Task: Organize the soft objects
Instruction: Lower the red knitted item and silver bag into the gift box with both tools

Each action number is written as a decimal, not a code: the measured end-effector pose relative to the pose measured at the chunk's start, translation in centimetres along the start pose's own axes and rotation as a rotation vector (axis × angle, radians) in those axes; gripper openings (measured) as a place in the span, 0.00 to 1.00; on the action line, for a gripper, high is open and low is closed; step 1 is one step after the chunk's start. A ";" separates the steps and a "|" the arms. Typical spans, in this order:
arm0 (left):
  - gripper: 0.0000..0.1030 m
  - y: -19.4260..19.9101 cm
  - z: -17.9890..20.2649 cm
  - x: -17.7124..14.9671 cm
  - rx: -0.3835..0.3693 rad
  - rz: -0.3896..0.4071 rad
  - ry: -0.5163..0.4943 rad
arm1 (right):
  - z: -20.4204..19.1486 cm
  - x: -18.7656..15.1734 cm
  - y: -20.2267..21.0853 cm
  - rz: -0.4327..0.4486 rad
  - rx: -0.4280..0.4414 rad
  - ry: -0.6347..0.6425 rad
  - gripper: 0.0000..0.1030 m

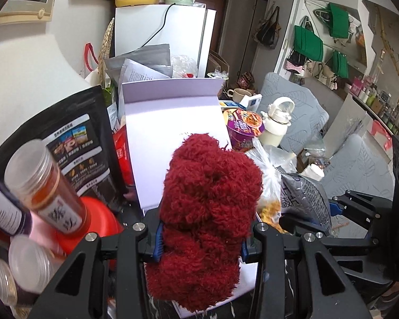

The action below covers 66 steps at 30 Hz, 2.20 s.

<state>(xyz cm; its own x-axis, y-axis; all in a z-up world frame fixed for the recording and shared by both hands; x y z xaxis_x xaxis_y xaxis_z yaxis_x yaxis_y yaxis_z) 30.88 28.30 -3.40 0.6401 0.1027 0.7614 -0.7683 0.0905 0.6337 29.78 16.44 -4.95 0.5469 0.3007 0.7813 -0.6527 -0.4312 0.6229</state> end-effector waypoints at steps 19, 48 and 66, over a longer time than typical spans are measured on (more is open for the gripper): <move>0.39 -8.7 -2.8 -2.5 0.035 -0.145 0.085 | 1.2 -1.0 -7.5 -0.084 -0.004 -0.023 0.40; 0.39 -13.8 -2.4 -12.8 0.047 -0.379 0.017 | 1.1 -12.3 -13.0 -0.313 -0.063 -0.045 0.40; 0.39 -15.1 -2.6 -15.6 0.060 -0.444 0.024 | 1.4 -13.1 -15.4 -0.365 -0.053 -0.090 0.40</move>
<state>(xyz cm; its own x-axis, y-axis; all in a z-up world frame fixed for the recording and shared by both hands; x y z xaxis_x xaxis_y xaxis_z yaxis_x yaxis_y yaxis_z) 32.50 27.87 -25.18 0.9072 0.0899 0.4110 -0.4176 0.0732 0.9057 33.42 17.92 -24.83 0.7909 0.3494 0.5025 -0.4312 -0.2645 0.8626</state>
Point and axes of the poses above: each gripper's, at about its wrist camera, not at the fingertips, and y roughly against the way its jaws point, z to its right, x to its top, the point moved 8 cm from there along -y, roughly the way its jaws point, and after that the axes turned 6 degrees about z, right-handed, at the moved point
